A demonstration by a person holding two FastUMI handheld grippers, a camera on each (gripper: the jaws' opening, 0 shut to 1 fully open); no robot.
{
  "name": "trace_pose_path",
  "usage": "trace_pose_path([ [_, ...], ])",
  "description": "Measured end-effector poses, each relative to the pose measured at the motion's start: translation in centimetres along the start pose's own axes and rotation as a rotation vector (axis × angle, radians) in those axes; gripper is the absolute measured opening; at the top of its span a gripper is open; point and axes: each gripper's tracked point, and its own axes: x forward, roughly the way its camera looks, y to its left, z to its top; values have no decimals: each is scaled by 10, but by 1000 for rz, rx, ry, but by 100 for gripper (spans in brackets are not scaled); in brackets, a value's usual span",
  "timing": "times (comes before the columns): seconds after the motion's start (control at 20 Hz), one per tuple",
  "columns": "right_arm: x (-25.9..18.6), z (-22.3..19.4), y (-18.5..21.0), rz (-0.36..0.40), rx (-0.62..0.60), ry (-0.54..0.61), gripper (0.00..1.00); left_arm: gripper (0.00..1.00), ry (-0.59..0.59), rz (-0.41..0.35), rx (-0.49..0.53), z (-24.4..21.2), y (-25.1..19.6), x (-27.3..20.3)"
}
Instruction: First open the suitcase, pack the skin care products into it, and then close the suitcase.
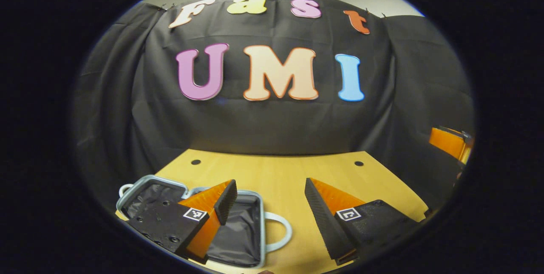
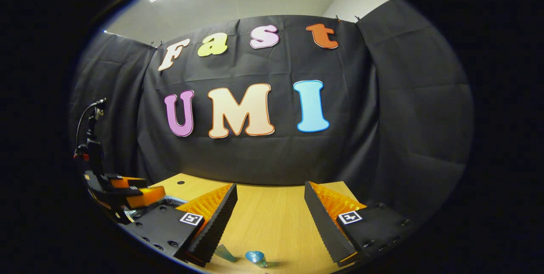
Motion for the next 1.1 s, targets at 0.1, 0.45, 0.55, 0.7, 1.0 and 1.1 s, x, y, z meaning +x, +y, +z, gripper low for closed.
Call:
trace_pose_path([
  [0.1, 2, -6, -10, 7, -5, 13, 99, 95, 38, -38, -6, -16, -26, 2],
  [0.45, 3, -29, -19, 54, -9, 69, 98, 95, 204, -151, -17, -90, -91, 5],
  [0.55, 3, -35, -20, 65, -6, 88, 98, 94, 242, -165, -14, -110, -101, 4],
  [0.7, 2, -45, -22, 70, -6, 114, 99, 95, 287, -185, -45, -131, -114, 1],
  [1.0, -1, -67, -24, 77, -15, 167, 99, 90, 395, -221, -79, -182, -128, 6],
  [1.1, -6, -78, -22, 86, -21, 188, 99, 82, 429, -221, -94, -198, -131, 10],
])
